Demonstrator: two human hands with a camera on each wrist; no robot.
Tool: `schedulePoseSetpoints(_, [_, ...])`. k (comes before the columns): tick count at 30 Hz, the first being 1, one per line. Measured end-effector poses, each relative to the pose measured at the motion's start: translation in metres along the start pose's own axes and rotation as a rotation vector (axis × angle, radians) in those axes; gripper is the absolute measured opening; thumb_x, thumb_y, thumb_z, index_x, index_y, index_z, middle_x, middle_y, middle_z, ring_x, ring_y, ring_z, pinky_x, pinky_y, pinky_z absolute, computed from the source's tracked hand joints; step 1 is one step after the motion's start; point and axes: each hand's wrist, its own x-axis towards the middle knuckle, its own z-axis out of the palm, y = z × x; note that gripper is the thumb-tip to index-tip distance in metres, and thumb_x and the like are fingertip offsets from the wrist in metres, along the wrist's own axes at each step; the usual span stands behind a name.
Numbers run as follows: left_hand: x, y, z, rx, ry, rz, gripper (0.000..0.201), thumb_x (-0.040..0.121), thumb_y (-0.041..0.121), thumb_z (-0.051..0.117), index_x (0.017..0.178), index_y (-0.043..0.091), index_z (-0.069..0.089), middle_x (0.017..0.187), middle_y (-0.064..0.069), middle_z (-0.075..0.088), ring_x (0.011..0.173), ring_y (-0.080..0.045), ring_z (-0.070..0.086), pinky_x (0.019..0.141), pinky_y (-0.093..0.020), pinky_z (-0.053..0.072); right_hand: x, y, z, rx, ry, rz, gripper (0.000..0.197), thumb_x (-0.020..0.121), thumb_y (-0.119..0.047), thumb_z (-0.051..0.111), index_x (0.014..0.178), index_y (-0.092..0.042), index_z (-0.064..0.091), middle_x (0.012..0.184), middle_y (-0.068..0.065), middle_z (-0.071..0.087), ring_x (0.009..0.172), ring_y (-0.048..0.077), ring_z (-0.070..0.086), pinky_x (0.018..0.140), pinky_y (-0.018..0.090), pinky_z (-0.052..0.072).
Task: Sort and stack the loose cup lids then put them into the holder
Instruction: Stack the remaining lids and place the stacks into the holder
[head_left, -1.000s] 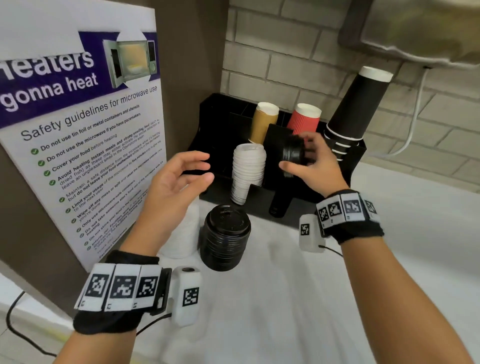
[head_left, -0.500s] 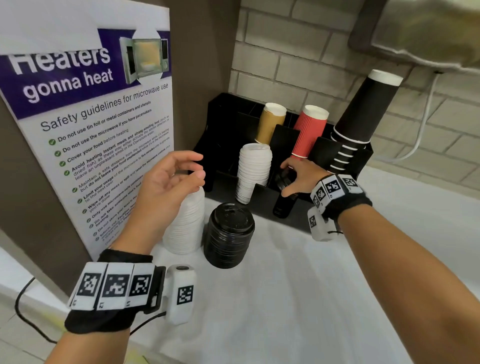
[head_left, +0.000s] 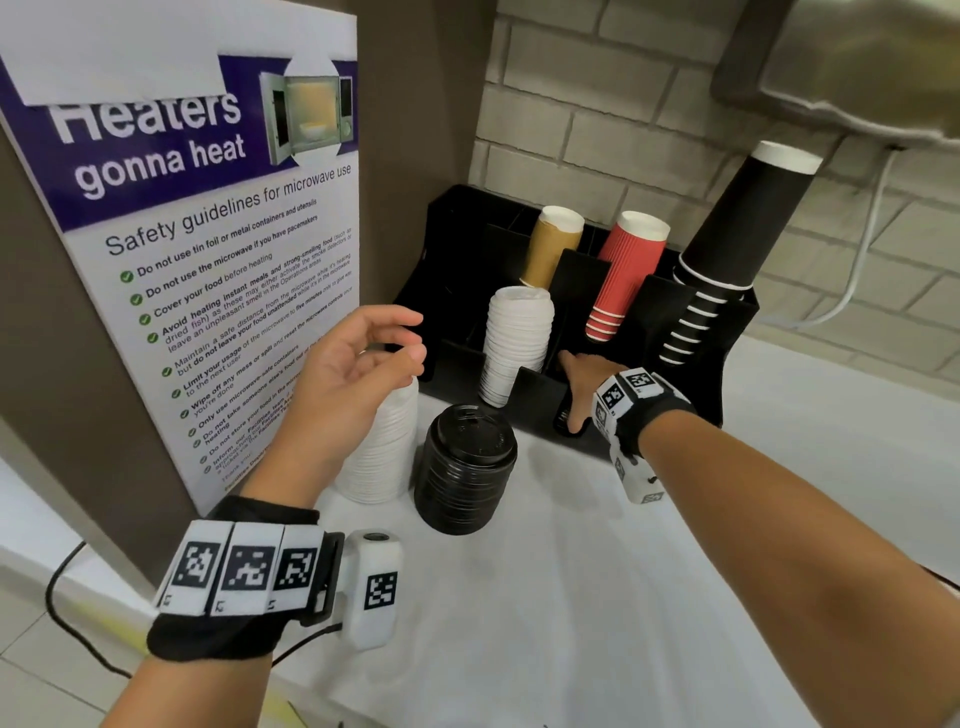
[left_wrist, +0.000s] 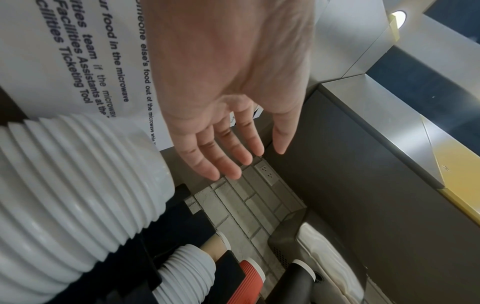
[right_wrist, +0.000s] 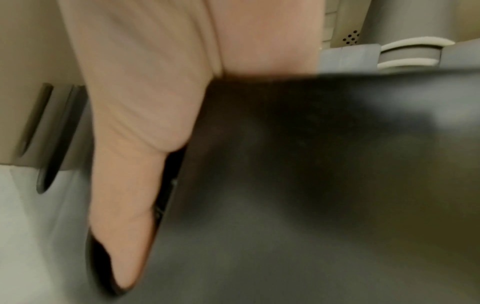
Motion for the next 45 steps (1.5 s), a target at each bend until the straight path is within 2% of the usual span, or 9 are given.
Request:
schedulePoseSetpoints(5, [0.000,0.000,-0.003,0.005,-0.001,0.009,0.021,0.090,0.007,0.062,0.104,0.024,0.065,0.084,0.018,0.066,0.077,-0.006,0.066,0.080,-0.021,0.054,0.001,0.001,0.006,0.044,0.030,-0.010,0.083,0.060,-0.024,0.086,0.126,-0.007,0.039,0.119,0.011,0.044,0.095,0.029,0.057,0.047,0.025,0.035])
schedulePoseSetpoints(13, [0.000,0.000,0.000,-0.006,-0.010,0.005,0.021,0.091,0.006,0.062,0.106,0.020,0.065,0.083,0.016,0.066,0.077,-0.006,0.065,0.080,-0.022,0.054,-0.003,0.001,0.009,0.045,0.115,-0.040,0.063,0.067,-0.028,0.082,0.118,-0.010,0.049,0.110,0.009,0.058,0.097,0.028,0.060,0.067,0.033,0.047])
schedulePoseSetpoints(20, [0.000,-0.003,-0.001,-0.011,-0.007,-0.001,0.021,0.091,0.007,0.062,0.106,0.022,0.065,0.083,0.016,0.066,0.076,-0.006,0.065,0.081,-0.023,0.054,-0.013,0.002,-0.009,0.365,0.046,-0.011,0.060,0.074,-0.002,0.072,0.130,-0.005,0.050,0.113,0.015,0.063,0.102,0.027,0.062,0.085,0.035,0.054])
schedulePoseSetpoints(26, [0.002,-0.006,-0.005,-0.014,0.003,0.002,0.020,0.091,0.010,0.063,0.105,0.025,0.065,0.084,0.017,0.066,0.078,-0.008,0.066,0.079,-0.020,0.055,-0.058,-0.026,-0.033,0.621,0.582,-0.212,0.038,0.082,-0.014,0.069,0.119,-0.009,0.058,0.108,0.009,0.057,0.094,0.018,0.056,0.086,0.034,0.048])
schedulePoseSetpoints(28, [0.002,-0.005,-0.006,-0.028,0.003,0.004,0.020,0.091,0.011,0.065,0.104,0.026,0.065,0.084,0.018,0.066,0.079,-0.007,0.066,0.079,-0.020,0.055,-0.073,-0.048,-0.031,0.732,0.400,-0.352,0.048,0.079,-0.032,0.076,0.122,-0.021,0.057,0.113,0.001,0.054,0.101,0.013,0.053,0.087,0.026,0.044])
schedulePoseSetpoints(30, [0.003,-0.003,-0.007,-0.043,0.002,0.006,0.020,0.089,0.013,0.066,0.104,0.027,0.065,0.083,0.018,0.066,0.079,-0.007,0.066,0.079,-0.021,0.055,-0.079,-0.066,-0.022,0.655,0.100,-0.417,0.074,0.071,-0.052,0.078,0.135,-0.034,0.045,0.127,-0.003,0.046,0.115,0.011,0.044,0.094,0.024,0.037])
schedulePoseSetpoints(32, [0.002,-0.003,-0.007,-0.046,-0.002,0.004,0.019,0.089,0.014,0.066,0.104,0.027,0.065,0.083,0.018,0.066,0.080,-0.008,0.066,0.079,-0.022,0.055,-0.077,-0.075,-0.012,0.566,-0.023,-0.422,0.090,0.065,-0.058,0.079,0.141,-0.039,0.034,0.127,-0.006,0.040,0.119,0.012,0.038,0.095,0.026,0.035])
schedulePoseSetpoints(40, [-0.003,0.001,-0.009,-0.039,0.006,-0.001,0.020,0.090,0.010,0.063,0.103,0.025,0.064,0.081,0.020,0.066,0.079,-0.009,0.064,0.078,-0.019,0.054,-0.068,-0.086,0.006,0.590,-0.073,-0.400,0.093,0.066,-0.040,0.084,0.142,-0.032,0.030,0.129,0.002,0.050,0.114,0.019,0.050,0.093,0.032,0.047])
schedulePoseSetpoints(45, [-0.006,0.003,-0.008,0.002,-0.029,-0.024,0.026,0.085,0.014,0.072,0.105,0.028,0.065,0.091,0.015,0.066,0.083,-0.014,0.062,0.083,-0.022,0.052,-0.078,-0.075,-0.008,0.785,0.108,-0.416,0.082,0.067,-0.035,0.085,0.135,-0.032,0.040,0.121,-0.007,0.054,0.110,0.012,0.054,0.093,0.026,0.046])
